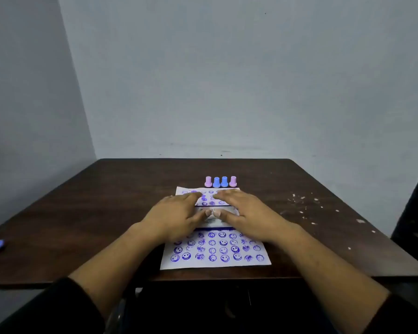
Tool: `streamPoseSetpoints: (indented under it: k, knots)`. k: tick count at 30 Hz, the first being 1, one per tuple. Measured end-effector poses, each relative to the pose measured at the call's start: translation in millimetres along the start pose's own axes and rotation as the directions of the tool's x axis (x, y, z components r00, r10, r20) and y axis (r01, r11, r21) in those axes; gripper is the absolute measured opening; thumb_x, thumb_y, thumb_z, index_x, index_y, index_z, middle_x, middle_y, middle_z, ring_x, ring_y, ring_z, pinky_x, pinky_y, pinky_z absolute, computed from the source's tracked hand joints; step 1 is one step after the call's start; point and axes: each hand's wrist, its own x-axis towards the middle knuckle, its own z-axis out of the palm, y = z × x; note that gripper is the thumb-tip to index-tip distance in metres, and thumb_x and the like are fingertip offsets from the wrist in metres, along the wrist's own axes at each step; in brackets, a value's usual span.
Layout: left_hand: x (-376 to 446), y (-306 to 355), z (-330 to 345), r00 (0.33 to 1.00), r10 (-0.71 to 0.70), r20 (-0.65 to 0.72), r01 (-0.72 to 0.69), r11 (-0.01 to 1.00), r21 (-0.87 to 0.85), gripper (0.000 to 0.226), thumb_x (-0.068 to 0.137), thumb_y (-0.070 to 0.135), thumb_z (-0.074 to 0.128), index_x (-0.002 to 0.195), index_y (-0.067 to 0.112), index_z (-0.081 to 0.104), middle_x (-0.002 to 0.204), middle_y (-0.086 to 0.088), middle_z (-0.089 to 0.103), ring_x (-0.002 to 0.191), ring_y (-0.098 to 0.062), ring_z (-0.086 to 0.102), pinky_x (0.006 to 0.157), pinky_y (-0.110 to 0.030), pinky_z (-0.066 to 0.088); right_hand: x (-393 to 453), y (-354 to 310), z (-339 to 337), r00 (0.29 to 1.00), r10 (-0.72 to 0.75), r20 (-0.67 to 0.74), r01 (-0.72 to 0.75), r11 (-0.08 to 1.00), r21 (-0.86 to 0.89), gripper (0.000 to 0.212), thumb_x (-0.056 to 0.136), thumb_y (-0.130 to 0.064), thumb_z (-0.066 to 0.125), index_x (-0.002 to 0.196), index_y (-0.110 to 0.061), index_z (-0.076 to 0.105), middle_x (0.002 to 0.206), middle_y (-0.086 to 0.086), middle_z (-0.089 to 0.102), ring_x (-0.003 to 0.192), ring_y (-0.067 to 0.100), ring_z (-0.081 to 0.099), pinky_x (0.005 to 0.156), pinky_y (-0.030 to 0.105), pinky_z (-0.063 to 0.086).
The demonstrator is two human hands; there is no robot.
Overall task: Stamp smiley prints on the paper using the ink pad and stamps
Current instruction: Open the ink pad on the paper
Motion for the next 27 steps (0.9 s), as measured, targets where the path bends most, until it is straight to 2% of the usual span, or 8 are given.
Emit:
streamPoseSetpoints:
  k: [3,9,13,15,18,20,23,27]
  knots:
    - [-1,-4,10,0.996,-0.036,0.078,0.039,0.998,-0.042,0.075,0.094,0.079,0.028,0.144,0.027,0.048,0.138,0.005,0.063,0.123,-0.017,0.057,0.096,-0.036,0.042,-2,3,6,0.997,0.037,0.064,-0.039,0.999,0.029,0.072,0.096,-0.076,0.043,0.153,-0.032,0.052,0.16,-0.008,0.053,0.152,0.01,0.039,0.124,0.044,0.033]
    - [-6,-12,18,0.99,-0.058,0.129,0.076,0.987,-0.139,0.089,0.081,0.081,0.046,0.154,0.03,0.039,0.154,0.007,0.05,0.138,-0.016,0.044,0.112,-0.036,0.036,-4,17,14,0.988,0.087,0.124,-0.098,0.992,0.084,0.055,0.099,-0.055,0.066,0.149,-0.032,0.059,0.161,-0.009,0.051,0.151,0.008,0.038,0.125,0.032,0.029]
    - [-5,-17,17,0.983,-0.075,0.167,0.108,0.974,-0.2,0.095,0.068,0.07,0.051,0.155,0.035,0.038,0.158,0.008,0.045,0.143,-0.013,0.037,0.116,-0.034,0.032,-4,24,11,0.984,0.11,0.139,-0.131,0.98,0.151,0.053,0.095,-0.042,0.077,0.145,-0.04,0.061,0.158,-0.015,0.052,0.141,0.001,0.043,0.112,0.02,0.03]
    - [-5,-19,16,0.984,-0.08,0.159,0.116,0.966,-0.232,0.094,0.068,0.069,0.054,0.154,0.035,0.041,0.157,0.008,0.046,0.142,-0.012,0.037,0.117,-0.034,0.032,-3,26,10,0.981,0.12,0.151,-0.143,0.977,0.157,0.054,0.094,-0.039,0.08,0.144,-0.041,0.062,0.155,-0.016,0.053,0.138,0.002,0.045,0.111,0.021,0.033]
    - [-5,-20,17,0.985,-0.077,0.155,0.117,0.957,-0.266,0.092,0.069,0.074,0.059,0.152,0.038,0.044,0.154,0.01,0.049,0.138,-0.01,0.041,0.114,-0.033,0.037,-2,31,7,0.978,0.126,0.167,-0.16,0.966,0.205,0.053,0.093,-0.033,0.081,0.142,-0.043,0.063,0.152,-0.018,0.055,0.139,0.005,0.049,0.113,0.022,0.036]
    - [-5,-20,16,0.986,-0.074,0.149,0.114,0.954,-0.279,0.091,0.07,0.077,0.063,0.151,0.039,0.046,0.15,0.01,0.052,0.133,-0.009,0.046,0.11,-0.032,0.041,-4,36,5,0.975,0.13,0.177,-0.171,0.957,0.234,0.051,0.093,-0.03,0.082,0.139,-0.045,0.065,0.147,-0.022,0.055,0.136,0.003,0.05,0.106,0.01,0.035]
    - [-4,-20,15,0.987,-0.052,0.153,0.097,0.948,-0.302,0.089,0.07,0.077,0.069,0.149,0.04,0.048,0.147,0.013,0.054,0.128,-0.006,0.052,0.107,-0.031,0.045,-5,42,4,0.969,0.157,0.192,-0.203,0.947,0.251,0.05,0.094,-0.028,0.081,0.137,-0.048,0.065,0.139,-0.029,0.055,0.125,-0.005,0.053,0.087,-0.008,0.033]
    - [-2,-24,14,0.985,-0.054,0.163,0.117,0.907,-0.404,0.087,0.07,0.066,0.081,0.147,0.041,0.05,0.14,0.014,0.058,0.122,-0.001,0.057,0.099,-0.017,0.046,-6,47,2,0.968,0.18,0.175,-0.223,0.937,0.269,0.049,0.093,-0.025,0.082,0.134,-0.047,0.067,0.138,-0.024,0.061,0.121,-0.002,0.057,0.084,-0.006,0.036]
